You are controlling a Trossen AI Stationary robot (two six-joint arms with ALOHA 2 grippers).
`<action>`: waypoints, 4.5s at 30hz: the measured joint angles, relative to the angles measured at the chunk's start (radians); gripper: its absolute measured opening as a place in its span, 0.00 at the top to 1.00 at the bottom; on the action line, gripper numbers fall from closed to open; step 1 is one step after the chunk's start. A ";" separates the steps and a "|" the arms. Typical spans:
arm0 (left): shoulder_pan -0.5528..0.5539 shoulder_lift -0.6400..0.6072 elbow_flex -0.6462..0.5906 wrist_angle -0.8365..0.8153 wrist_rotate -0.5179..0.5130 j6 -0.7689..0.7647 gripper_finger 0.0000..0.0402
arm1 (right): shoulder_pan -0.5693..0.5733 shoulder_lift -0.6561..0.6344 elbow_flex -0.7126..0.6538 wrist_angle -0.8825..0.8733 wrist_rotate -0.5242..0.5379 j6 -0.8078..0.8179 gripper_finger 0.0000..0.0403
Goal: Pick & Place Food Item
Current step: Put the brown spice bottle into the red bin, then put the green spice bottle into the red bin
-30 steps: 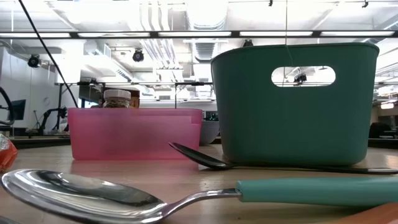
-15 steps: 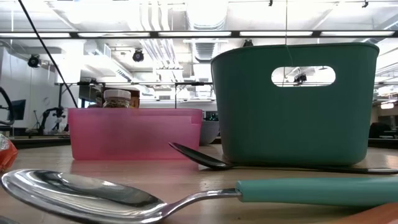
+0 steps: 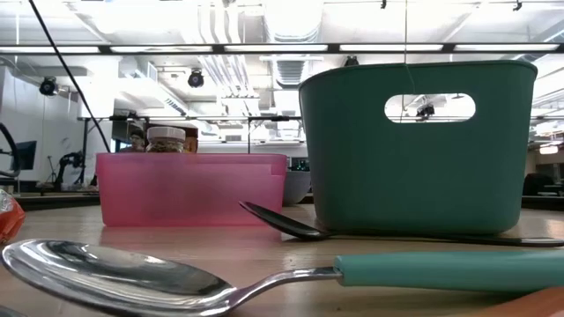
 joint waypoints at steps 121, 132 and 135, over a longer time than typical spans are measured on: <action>0.587 0.095 -0.173 -0.077 0.188 0.123 0.52 | -0.002 -0.111 -0.001 -0.255 -0.002 -0.182 0.15; 0.798 0.349 -0.172 -0.102 0.428 0.262 0.52 | -0.002 -0.111 -0.001 -0.255 -0.002 -0.172 0.15; 0.800 0.409 -0.172 -0.120 0.428 0.303 0.52 | 0.000 -0.111 -0.001 -0.255 -0.001 -0.170 0.15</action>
